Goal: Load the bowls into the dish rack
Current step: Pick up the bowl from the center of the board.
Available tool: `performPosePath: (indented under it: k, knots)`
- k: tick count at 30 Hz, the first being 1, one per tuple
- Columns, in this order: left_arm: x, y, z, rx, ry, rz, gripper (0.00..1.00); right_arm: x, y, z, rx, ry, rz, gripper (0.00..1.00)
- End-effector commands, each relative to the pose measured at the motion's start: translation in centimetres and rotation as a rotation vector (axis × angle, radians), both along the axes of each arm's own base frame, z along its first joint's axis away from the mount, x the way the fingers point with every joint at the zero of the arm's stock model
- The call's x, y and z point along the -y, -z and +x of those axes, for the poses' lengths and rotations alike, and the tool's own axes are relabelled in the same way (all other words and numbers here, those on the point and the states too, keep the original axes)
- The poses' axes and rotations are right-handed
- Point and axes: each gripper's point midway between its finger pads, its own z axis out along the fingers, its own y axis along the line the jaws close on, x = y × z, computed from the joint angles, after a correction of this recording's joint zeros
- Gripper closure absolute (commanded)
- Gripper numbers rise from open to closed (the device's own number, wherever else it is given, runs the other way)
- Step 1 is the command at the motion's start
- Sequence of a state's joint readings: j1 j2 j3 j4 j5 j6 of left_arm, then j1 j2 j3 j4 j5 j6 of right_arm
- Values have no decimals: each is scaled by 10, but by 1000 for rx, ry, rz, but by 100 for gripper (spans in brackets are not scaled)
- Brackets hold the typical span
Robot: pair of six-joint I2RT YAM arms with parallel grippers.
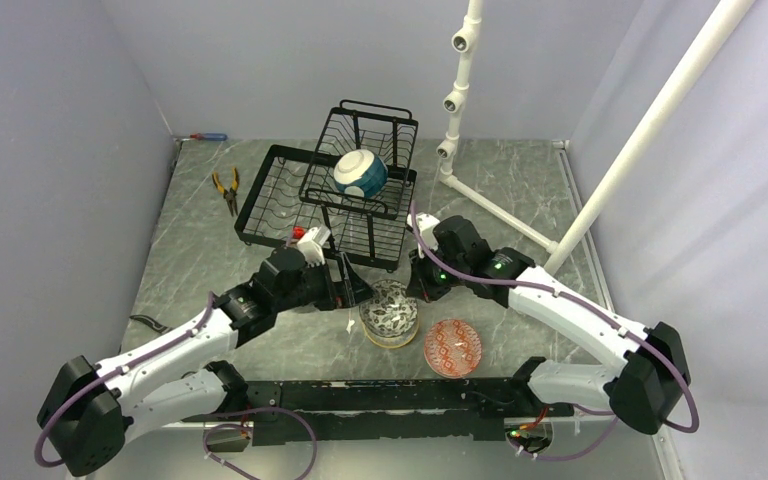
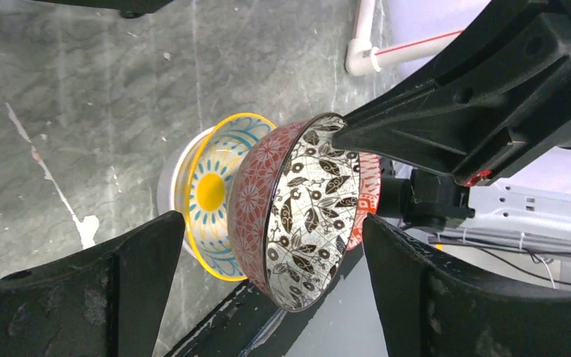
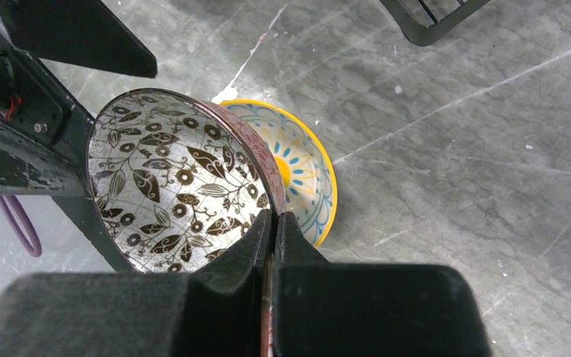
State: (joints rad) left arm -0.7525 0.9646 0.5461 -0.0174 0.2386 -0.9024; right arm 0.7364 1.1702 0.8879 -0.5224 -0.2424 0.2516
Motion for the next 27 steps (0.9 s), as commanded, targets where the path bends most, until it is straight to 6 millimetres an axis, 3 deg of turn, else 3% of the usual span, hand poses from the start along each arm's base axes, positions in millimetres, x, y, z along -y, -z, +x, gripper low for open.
performPosePath:
  k: [1, 11, 21, 27]
  knots:
    - [15, -19, -8, 34, 92, -90, 5, -26, -63, 14, 115, -10, 181, 100]
    - [18, -15, -17, -68, 110, -88, 5, -32, -97, 22, 175, -9, 239, 100]
    - [31, -30, -25, -92, 156, -250, 6, -37, -101, 21, 172, -16, 266, 100]
    - [31, -33, -23, -69, 136, -299, 16, -35, -104, 19, 173, -7, 275, 100]
